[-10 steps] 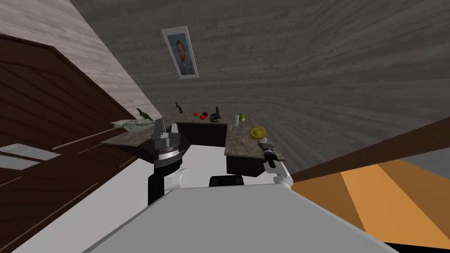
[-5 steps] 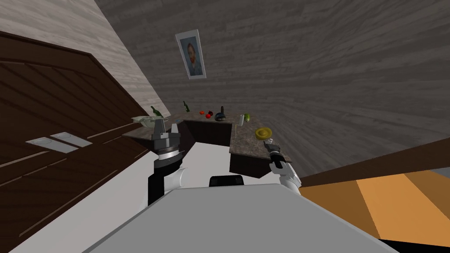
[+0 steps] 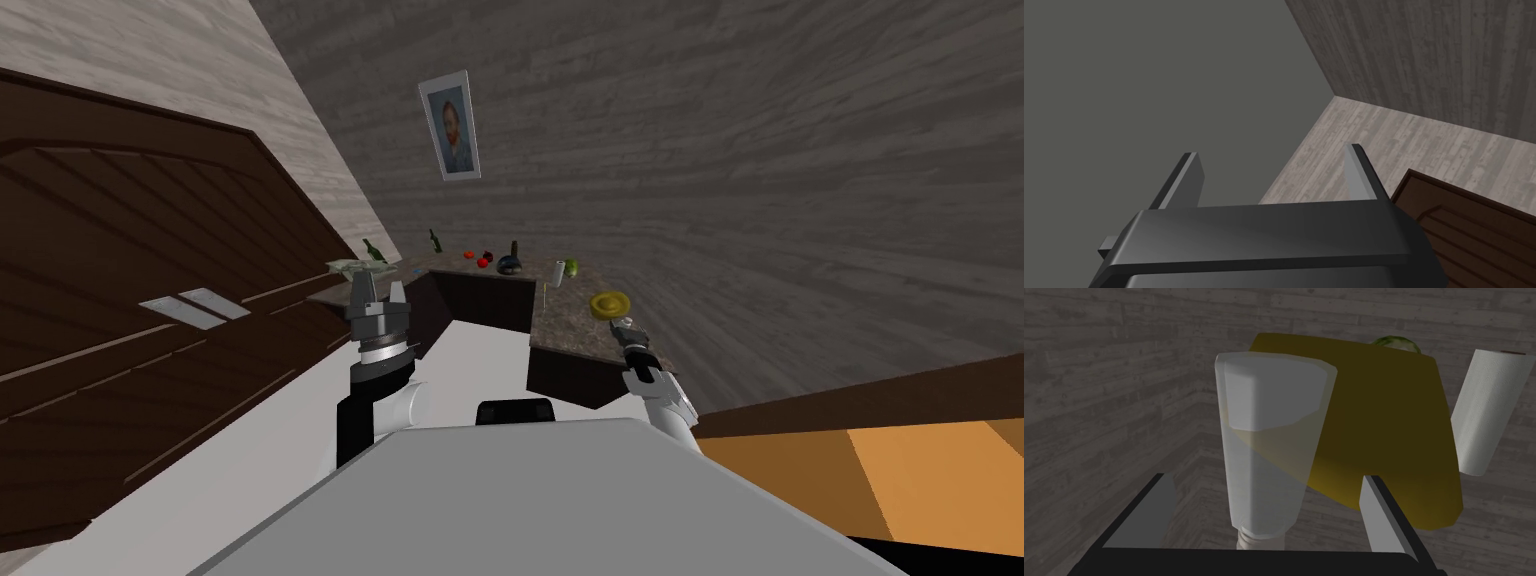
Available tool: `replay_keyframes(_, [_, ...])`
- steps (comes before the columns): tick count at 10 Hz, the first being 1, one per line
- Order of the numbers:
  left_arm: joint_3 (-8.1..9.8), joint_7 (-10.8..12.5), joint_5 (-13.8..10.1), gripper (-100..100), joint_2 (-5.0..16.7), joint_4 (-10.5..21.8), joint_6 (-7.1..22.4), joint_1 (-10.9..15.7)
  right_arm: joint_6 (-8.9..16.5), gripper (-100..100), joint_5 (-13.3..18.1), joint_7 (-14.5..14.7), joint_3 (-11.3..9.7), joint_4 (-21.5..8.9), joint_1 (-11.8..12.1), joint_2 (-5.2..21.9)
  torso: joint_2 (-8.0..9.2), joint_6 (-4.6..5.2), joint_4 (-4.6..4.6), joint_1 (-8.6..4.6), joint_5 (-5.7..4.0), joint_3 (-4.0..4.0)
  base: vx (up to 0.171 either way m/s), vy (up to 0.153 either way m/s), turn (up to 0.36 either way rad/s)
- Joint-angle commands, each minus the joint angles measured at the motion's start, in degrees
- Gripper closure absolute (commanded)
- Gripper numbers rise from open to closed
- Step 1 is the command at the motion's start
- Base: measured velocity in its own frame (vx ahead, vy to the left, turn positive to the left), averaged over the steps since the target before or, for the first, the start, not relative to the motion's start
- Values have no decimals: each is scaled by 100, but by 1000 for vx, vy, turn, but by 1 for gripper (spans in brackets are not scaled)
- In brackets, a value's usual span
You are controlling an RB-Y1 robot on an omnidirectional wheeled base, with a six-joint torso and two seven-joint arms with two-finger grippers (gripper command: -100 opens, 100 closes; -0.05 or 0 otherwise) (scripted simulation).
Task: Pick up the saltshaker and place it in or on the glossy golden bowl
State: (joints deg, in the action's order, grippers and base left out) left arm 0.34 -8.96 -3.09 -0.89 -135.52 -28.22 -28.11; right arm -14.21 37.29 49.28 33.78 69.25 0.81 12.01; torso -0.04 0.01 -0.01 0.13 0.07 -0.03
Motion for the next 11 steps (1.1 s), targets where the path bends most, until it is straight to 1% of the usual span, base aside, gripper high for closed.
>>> replay_keyframes(1, [0,0,0,0,0,0,0,0,-100,-100,-55,-15,224,-286,-149,194,0,0,0,0,0,0,-31,51,142])
replay_keyframes(2, [0,0,0,0,0,0,0,1,-100,-100,-55,-15,224,-322,-149,194,1,-3,1,3,1,0,-31,38,93])
replay_keyframes(3, [0,0,0,0,0,0,0,0,-167,-100,-102,-39,400,-538,-246,350,2,0,0,0,0,1,-34,44,145])
replay_keyframes(4, [0,0,0,0,0,0,0,1,-167,-100,-102,-39,400,-547,-246,350,3,-2,1,1,0,2,-25,39,69])
replay_keyframes(5, [0,0,0,0,0,0,0,0,-235,-100,-148,-64,576,-772,-342,507,1,0,0,-1,0,0,-25,49,156])
replay_keyframes(6, [0,0,0,0,0,0,0,0,-162,-100,-125,-74,458,-629,-287,450,0,-3,0,2,0,0,-11,21,35])
replay_keyframes(7, [0,0,0,0,0,0,0,0,-163,100,-129,-85,468,-639,-293,462,-3,1,-1,-6,-1,-2,0,0,0])
replay_keyframes(11, [1,0,0,0,0,0,0,0,-163,100,-130,-87,469,-636,-294,461,-11,0,-5,-15,-5,-8,0,0,0])
